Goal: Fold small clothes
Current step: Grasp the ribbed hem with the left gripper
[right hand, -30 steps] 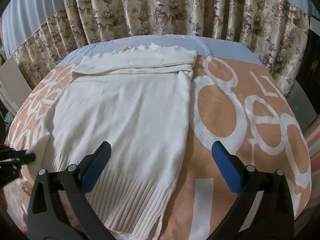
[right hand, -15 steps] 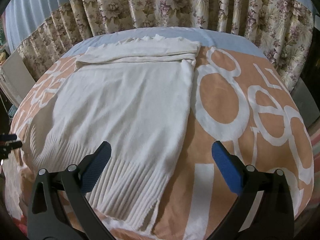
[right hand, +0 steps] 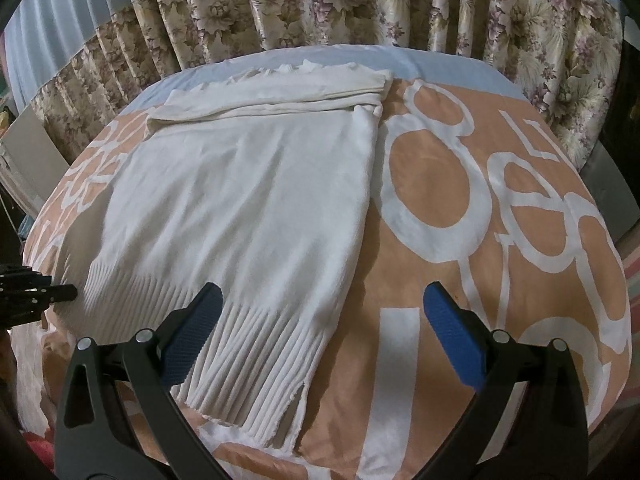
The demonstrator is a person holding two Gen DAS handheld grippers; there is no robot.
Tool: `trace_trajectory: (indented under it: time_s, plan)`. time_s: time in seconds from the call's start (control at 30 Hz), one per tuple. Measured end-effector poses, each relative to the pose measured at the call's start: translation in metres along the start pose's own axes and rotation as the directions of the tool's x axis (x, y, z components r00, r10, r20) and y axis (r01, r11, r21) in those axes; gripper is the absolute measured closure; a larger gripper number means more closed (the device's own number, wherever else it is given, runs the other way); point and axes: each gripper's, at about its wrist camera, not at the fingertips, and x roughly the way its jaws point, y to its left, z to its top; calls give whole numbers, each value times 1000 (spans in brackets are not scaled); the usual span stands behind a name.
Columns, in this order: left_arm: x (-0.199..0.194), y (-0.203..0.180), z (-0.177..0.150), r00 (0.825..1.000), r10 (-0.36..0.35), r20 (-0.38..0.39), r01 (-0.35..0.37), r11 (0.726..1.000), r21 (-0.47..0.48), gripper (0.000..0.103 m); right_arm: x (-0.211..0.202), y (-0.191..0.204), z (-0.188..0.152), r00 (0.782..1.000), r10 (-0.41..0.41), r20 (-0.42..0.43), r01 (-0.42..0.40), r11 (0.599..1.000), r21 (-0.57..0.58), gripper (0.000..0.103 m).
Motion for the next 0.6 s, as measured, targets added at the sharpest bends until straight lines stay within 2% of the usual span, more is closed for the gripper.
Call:
trace_trajectory:
  time_s: [0.3, 0.43, 0.53, 0.6]
  plan:
    - [1, -6, 0, 998, 53, 19, -53, 997, 47, 84, -5, 13, -11, 998, 23, -61, -27, 998, -61, 5]
    - [1, -6, 1, 998, 62, 26, -63, 996, 59, 84, -4, 20, -24, 992, 32, -121, -42, 996, -81, 8]
    - [1, -7, 1, 998, 61, 25, -62, 996, 57, 84, -1, 24, -32, 985, 45, -165, -61, 994, -89, 15]
    - [1, -6, 0, 998, 59, 25, -60, 997, 57, 84, 2, 27, -37, 979, 46, -199, -66, 993, -96, 26]
